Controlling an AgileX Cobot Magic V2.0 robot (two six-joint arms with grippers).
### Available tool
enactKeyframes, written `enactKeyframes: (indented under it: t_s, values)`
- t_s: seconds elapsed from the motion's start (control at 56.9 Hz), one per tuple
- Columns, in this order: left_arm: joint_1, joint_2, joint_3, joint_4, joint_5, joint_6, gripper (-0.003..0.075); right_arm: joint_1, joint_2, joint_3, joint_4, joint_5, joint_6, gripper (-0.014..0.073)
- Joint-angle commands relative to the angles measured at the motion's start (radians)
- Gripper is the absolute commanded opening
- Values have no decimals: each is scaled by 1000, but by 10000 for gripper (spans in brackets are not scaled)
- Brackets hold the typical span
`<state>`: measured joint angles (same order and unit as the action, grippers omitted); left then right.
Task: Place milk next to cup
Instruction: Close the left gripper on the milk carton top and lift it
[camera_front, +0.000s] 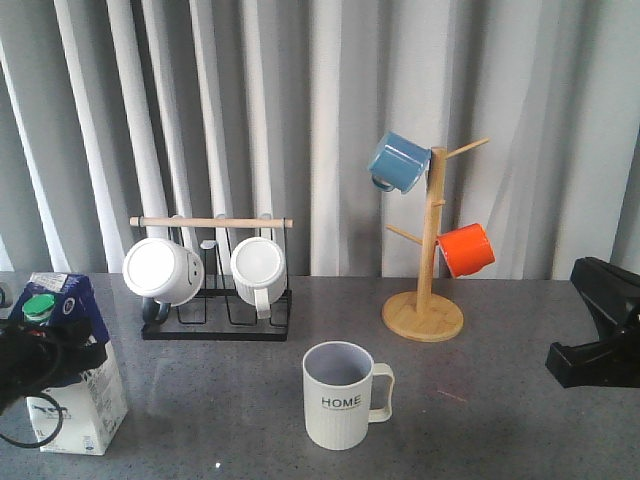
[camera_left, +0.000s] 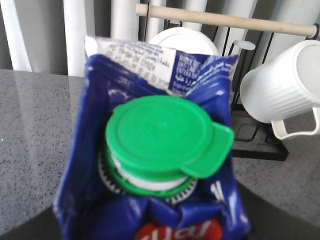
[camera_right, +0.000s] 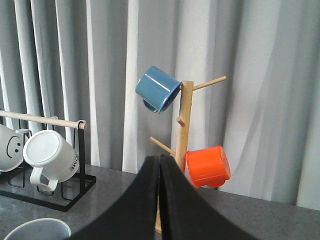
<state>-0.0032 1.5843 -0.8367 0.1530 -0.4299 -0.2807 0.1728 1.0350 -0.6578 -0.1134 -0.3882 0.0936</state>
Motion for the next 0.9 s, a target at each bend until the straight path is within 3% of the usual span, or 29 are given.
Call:
enactKeyframes:
  t_s: [0.0, 0.492, 0.615, 0.756, 0.879]
  values:
    - [1, -36, -34, -9, -101, 1, -4, -7, -14, -33, -2, -66, 2, -8]
    - [0, -72, -40, -6, -77, 9, -7, -7, -14, -33, -2, -66, 2, -8]
    - [-39, -119, -69, -8, -48, 18, -6, -7, -14, -33, -2, -66, 2, -8]
    - [-146, -157, -124, -80, -2, 166, -6, -7, -14, -33, -2, -66, 2, -8]
    - [-274, -155, -161, -313, -19, 410, -6, -7, -14, -33, -2, -66, 2, -8]
